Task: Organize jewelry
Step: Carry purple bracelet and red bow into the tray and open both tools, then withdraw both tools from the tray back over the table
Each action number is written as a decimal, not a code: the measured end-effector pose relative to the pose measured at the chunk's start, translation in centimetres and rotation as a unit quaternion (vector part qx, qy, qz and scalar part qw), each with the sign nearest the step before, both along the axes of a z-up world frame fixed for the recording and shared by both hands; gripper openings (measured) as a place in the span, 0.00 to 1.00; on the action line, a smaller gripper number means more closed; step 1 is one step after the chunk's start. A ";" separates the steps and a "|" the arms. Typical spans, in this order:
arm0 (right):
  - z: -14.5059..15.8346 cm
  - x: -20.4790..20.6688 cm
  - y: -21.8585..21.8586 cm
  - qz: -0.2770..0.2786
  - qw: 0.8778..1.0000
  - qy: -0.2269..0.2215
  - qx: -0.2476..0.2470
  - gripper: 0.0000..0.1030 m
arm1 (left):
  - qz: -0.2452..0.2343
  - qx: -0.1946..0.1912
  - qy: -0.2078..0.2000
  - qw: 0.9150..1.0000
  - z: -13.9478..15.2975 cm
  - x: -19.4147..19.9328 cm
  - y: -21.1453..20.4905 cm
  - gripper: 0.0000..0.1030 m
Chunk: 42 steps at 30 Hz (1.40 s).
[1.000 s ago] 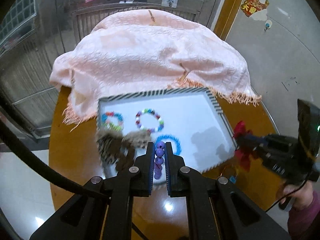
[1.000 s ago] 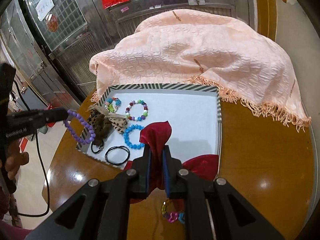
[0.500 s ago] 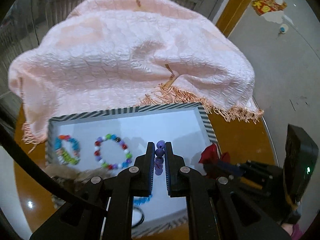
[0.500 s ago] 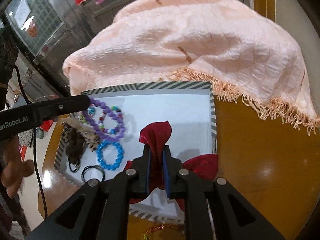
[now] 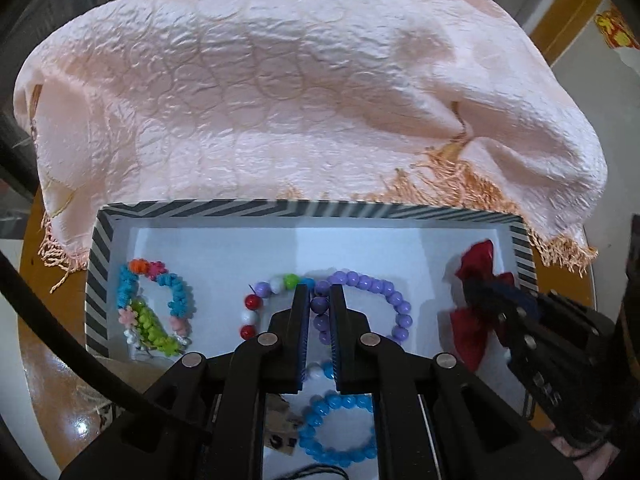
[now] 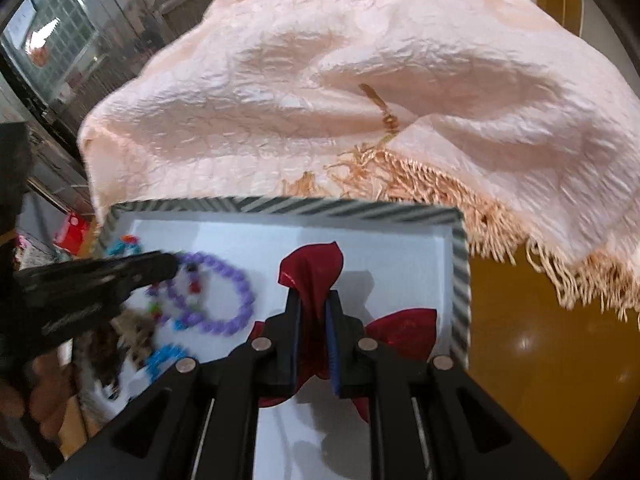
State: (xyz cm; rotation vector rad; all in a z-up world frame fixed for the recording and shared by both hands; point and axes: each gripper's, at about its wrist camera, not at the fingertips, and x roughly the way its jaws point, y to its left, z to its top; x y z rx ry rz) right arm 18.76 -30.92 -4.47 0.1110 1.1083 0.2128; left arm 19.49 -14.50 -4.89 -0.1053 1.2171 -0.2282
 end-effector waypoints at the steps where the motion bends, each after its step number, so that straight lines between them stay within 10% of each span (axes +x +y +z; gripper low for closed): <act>1: -0.2 0.4 0.0 -0.002 1.000 0.001 0.001 0.11 | 0.001 0.001 0.000 1.000 -0.1 0.0 0.0 0.10; 8: -1.3 1.7 1.0 0.011 1.000 -0.005 0.002 0.22 | 0.014 0.014 -0.016 1.000 -0.3 0.2 0.0 0.11; 13: 0.1 0.9 0.7 0.010 1.000 -0.026 0.010 0.52 | 0.020 0.009 -0.015 1.000 0.3 0.1 0.7 0.26; 42: 5.9 -13.1 1.6 0.012 0.998 -0.056 0.004 0.61 | 0.022 0.080 -0.084 0.993 5.4 -12.6 3.0 0.29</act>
